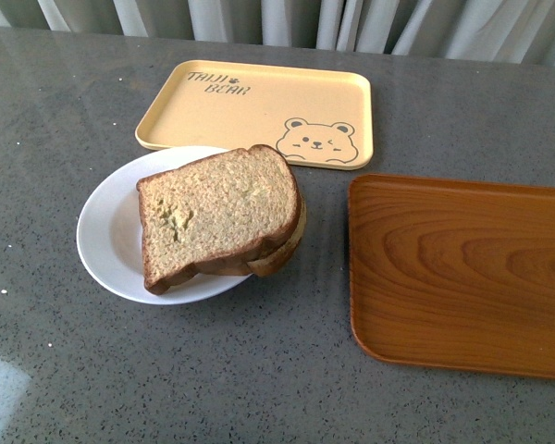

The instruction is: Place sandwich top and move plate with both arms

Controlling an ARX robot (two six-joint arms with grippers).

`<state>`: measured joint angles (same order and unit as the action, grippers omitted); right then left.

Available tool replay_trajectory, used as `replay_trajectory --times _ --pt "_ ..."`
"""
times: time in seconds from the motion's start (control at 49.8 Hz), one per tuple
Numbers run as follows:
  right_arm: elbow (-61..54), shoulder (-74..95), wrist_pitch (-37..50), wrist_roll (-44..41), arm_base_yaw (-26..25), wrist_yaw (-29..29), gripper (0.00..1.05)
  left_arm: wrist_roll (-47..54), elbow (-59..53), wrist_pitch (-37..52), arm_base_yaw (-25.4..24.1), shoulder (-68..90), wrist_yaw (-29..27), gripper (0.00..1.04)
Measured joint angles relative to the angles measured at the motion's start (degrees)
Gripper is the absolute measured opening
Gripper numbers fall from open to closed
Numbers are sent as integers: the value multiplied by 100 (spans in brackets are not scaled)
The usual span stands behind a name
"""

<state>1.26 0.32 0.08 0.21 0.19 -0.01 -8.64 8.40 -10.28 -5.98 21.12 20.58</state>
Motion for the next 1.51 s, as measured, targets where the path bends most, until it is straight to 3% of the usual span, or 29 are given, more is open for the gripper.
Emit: replay_trajectory --times 0.301,0.703,1.084,1.506 --pt "0 0 0 -2 2 -2 96 -332 302 2675 -289 3248 627 96" --pt "0 0 0 -2 2 0 96 -1252 721 5547 -730 6889 1246 96" --pt "0 0 0 -2 2 0 96 -1683 1484 6358 -839 8898 1388 96" --pt "-2 0 0 -2 0 0 96 -2022 2201 6299 -767 9656 1373 96"
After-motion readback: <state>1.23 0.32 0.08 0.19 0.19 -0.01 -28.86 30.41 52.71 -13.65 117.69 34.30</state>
